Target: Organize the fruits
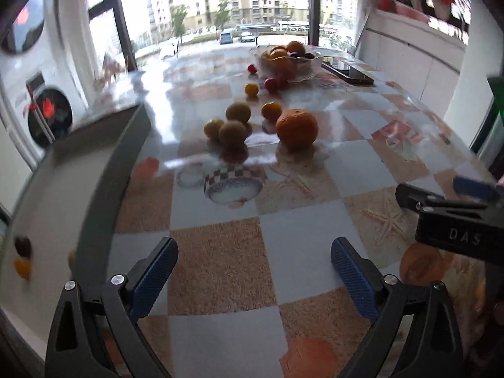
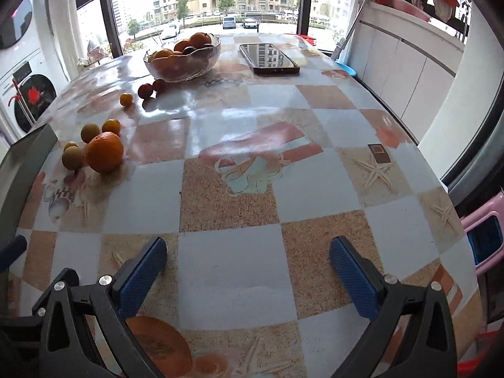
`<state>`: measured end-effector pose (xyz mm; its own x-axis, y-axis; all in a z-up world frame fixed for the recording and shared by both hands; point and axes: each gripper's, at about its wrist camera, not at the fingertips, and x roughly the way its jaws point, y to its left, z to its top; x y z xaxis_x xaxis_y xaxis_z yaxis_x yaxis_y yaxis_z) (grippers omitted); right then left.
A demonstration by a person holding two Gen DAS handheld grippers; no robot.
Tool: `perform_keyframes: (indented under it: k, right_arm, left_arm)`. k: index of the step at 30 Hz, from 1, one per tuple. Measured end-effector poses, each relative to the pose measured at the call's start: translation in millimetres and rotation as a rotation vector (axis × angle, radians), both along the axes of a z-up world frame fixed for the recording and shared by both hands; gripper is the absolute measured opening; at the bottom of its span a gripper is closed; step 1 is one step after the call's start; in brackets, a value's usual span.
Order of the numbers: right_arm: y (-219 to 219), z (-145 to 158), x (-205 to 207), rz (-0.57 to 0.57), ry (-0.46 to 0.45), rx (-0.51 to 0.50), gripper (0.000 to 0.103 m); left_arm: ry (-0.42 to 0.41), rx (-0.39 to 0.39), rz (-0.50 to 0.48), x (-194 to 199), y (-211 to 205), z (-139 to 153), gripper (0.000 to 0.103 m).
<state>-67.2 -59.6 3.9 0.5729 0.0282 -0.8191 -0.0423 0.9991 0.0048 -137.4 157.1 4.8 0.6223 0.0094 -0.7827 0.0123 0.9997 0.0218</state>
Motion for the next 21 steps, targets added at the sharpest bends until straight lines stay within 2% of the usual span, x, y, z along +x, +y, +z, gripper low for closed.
perform_keyframes:
  k: [2,21]
  right_arm:
    - [1.9,-0.5,1.5,0.000,-0.001,0.000,0.103]
    - [0.9,0.3,1.0,0.001,-0.001,0.000,0.103]
  left_arm:
    - [0.012,-0.031,0.004,-0.2,4.0,-0.6,0.101]
    - [0.021,-0.028,0.010,1.6,1.1,-2.4,0.102]
